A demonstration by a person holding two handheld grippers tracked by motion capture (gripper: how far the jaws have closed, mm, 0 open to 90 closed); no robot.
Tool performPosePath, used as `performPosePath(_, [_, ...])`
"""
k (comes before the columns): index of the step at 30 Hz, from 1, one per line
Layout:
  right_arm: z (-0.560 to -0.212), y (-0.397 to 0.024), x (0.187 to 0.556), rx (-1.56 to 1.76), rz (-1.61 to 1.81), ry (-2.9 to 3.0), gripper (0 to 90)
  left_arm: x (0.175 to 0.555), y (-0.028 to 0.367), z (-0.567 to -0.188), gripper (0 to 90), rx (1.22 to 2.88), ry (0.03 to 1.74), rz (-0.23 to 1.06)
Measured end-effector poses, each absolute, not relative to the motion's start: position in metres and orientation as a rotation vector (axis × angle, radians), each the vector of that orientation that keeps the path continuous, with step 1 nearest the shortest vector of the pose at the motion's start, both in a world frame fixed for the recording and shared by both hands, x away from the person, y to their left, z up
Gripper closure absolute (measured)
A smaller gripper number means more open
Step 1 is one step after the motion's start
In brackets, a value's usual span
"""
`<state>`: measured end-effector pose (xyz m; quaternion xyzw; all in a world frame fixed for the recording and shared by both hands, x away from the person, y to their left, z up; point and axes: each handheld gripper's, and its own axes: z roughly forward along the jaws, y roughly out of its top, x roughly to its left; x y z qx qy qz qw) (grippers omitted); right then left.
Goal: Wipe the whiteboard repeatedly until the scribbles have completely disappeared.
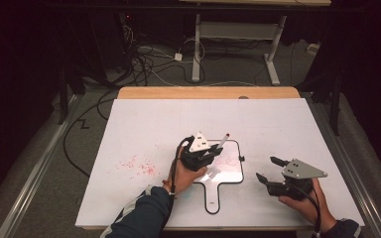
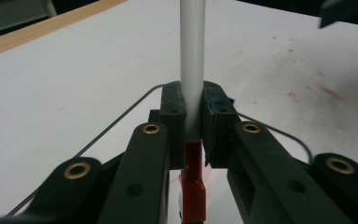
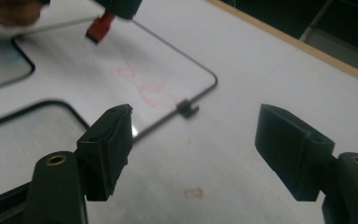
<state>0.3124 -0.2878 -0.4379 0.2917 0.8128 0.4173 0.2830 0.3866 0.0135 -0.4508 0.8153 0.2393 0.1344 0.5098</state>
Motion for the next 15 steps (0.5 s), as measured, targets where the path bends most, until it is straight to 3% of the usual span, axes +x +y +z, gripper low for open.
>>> performPosePath(10, [-0.417, -0.274, 0.341, 0.856, 1.395, 2.176, 29.0, 0.367, -0.007, -0.438, 78.7, 1.917, 0.483, 0.342])
performPosePath(15, [-0.409, -0.258, 0.346, 0.825, 1.467, 2.182, 33.6, 0.361, -0.009, -0.437, 78.7, 1.91, 0.467, 0.355])
